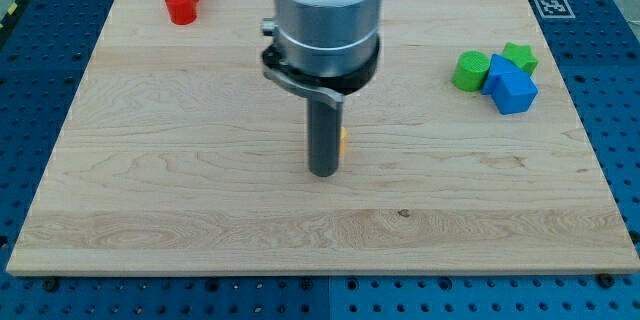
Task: Move the yellow heart to the top center
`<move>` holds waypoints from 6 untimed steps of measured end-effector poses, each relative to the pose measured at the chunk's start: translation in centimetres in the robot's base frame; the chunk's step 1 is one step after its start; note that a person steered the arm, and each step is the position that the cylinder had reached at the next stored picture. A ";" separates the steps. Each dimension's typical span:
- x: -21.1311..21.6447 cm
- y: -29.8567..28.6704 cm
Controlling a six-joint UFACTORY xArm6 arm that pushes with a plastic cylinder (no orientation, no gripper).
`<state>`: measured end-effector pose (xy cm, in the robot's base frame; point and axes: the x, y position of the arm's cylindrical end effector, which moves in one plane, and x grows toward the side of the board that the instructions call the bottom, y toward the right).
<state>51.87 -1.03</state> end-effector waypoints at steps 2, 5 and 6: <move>-1.1 -0.2; -2.9 4.3; -3.9 6.5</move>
<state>47.94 5.52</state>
